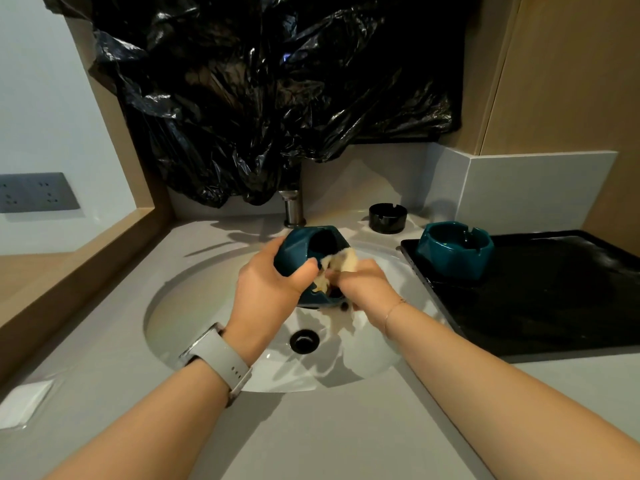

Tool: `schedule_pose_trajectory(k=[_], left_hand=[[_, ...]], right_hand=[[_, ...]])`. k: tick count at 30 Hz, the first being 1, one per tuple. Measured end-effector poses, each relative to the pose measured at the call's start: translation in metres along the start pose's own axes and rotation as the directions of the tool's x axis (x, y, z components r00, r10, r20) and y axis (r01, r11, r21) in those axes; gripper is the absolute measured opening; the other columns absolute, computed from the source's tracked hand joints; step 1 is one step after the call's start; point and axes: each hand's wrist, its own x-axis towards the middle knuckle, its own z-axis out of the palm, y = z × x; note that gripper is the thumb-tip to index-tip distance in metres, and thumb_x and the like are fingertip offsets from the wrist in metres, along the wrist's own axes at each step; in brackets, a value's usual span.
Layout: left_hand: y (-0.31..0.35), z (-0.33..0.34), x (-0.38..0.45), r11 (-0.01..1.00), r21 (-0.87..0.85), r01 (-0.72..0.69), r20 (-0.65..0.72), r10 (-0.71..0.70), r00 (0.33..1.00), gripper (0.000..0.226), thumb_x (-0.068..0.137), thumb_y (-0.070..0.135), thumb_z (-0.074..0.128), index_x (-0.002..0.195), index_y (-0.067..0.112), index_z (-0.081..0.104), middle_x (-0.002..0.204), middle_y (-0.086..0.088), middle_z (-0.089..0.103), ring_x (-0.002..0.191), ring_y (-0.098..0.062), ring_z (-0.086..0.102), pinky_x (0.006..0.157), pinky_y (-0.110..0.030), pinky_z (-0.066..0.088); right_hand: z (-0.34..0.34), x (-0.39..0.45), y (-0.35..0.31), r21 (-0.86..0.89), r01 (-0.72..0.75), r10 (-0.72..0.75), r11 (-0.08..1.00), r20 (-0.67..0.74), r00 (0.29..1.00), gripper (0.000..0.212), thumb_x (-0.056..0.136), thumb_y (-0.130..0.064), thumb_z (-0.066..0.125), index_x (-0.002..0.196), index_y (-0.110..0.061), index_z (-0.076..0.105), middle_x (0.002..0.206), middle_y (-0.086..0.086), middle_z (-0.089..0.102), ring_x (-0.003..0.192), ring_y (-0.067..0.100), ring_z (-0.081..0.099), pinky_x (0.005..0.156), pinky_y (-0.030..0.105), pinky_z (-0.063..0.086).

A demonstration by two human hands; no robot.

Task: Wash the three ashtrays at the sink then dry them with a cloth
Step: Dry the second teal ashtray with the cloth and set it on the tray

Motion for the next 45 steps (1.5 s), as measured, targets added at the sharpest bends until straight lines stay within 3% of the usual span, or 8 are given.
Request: schedule_pose_trajectory(k=[3, 8, 17, 24, 29, 33, 37, 45], left_hand=[[0.001, -0.002, 0.004, 0.996, -0.080, 0.033, 0.054, -0.029, 0.998, 0.032, 0.086, 0.022, 0.070, 0.111, 0.035, 0.056, 0.091, 0.018, 0.065, 0.083, 0.002, 0.065, 0.074, -0.019, 0.055], [0.001, 0.000, 0.003, 0.981, -0.140, 0.134, 0.192, -0.106, 0.976, 0.034, 0.073, 0.039, 0.068, 0.106, 0.042, 0.064, 0.101, 0.005, 0.073, 0.093, -0.017, 0.071, 0.078, -0.043, 0.062], [-0.002, 0.000, 0.007, 0.875, -0.272, 0.401, 0.109, -0.386, 0.916, 0.025, 0.094, 0.024, 0.063, 0.118, 0.018, 0.061, 0.104, -0.014, 0.069, 0.086, -0.032, 0.072, 0.058, -0.042, 0.063], [0.005, 0.002, 0.002, 0.881, -0.326, 0.343, 0.135, -0.315, 0.939, 0.032, 0.092, 0.032, 0.066, 0.119, 0.018, 0.061, 0.110, -0.010, 0.070, 0.092, -0.028, 0.072, 0.064, -0.044, 0.063], [0.028, 0.002, -0.005, 0.833, -0.429, 0.350, 0.345, -0.208, 0.915, 0.027, 0.097, 0.043, 0.054, 0.117, 0.026, 0.061, 0.102, 0.001, 0.075, 0.090, -0.019, 0.075, 0.076, -0.038, 0.062], [0.031, 0.005, 0.001, 0.920, -0.268, 0.287, 0.309, -0.200, 0.930, 0.019, 0.100, 0.038, 0.053, 0.114, 0.030, 0.063, 0.106, 0.006, 0.073, 0.091, -0.010, 0.073, 0.080, -0.029, 0.058], [0.029, 0.015, 0.007, 0.957, -0.031, 0.290, 0.383, -0.256, 0.887, 0.017, 0.097, 0.018, 0.056, 0.110, 0.024, 0.066, 0.112, -0.001, 0.069, 0.100, -0.015, 0.067, 0.087, -0.033, 0.056], [0.065, 0.072, 0.036, 0.958, 0.078, 0.276, 0.458, -0.280, 0.844, 0.019, 0.098, 0.021, 0.057, 0.113, 0.016, 0.067, 0.111, -0.002, 0.068, 0.101, -0.015, 0.066, 0.077, -0.024, 0.055]], right_hand=[[-0.014, -0.001, -0.007, -0.303, 0.221, -0.263, 0.927, -0.107, 0.959, 0.024, 0.089, -0.039, 0.059, 0.080, -0.017, 0.054, 0.071, 0.001, 0.054, 0.074, 0.026, 0.056, 0.057, 0.027, 0.037], [-0.032, -0.009, -0.015, -0.575, 0.304, -0.478, 0.759, -0.176, 0.860, 0.018, 0.088, -0.029, 0.058, 0.090, -0.013, 0.066, 0.080, 0.007, 0.059, 0.082, 0.029, 0.057, 0.064, 0.029, 0.038], [-0.021, -0.007, -0.015, -0.233, 0.173, -0.142, 0.957, 0.144, 0.979, 0.027, 0.085, -0.003, 0.046, 0.107, -0.013, 0.059, 0.104, 0.013, 0.064, 0.101, 0.031, 0.061, 0.086, 0.039, 0.054], [-0.037, -0.029, -0.017, -0.511, 0.373, -0.464, 0.775, -0.058, 0.884, 0.012, 0.093, -0.016, 0.052, 0.093, -0.010, 0.063, 0.080, 0.007, 0.062, 0.059, 0.018, 0.055, 0.045, 0.018, 0.041], [-0.074, -0.032, -0.030, -0.598, 0.340, -0.483, 0.726, -0.093, 0.871, 0.017, 0.090, -0.018, 0.056, 0.096, -0.003, 0.062, 0.089, 0.013, 0.059, 0.084, 0.029, 0.057, 0.065, 0.028, 0.038], [-0.140, -0.029, -0.044, -0.666, 0.230, -0.414, 0.709, -0.130, 0.901, 0.015, 0.087, -0.019, 0.057, 0.090, -0.004, 0.060, 0.084, 0.010, 0.054, 0.088, 0.034, 0.058, 0.066, 0.030, 0.037], [-0.219, -0.021, -0.049, -0.672, 0.079, -0.265, 0.736, -0.178, 0.948, 0.027, 0.089, -0.024, 0.061, 0.071, -0.009, 0.050, 0.073, 0.010, 0.056, 0.063, 0.024, 0.052, 0.051, 0.030, 0.035], [-0.301, 0.024, -0.002, -0.752, -0.119, -0.060, 0.648, -0.206, 0.977, 0.036, 0.098, -0.034, 0.047, 0.086, -0.002, 0.056, 0.069, 0.008, 0.054, 0.058, 0.020, 0.049, 0.049, 0.029, 0.033]])
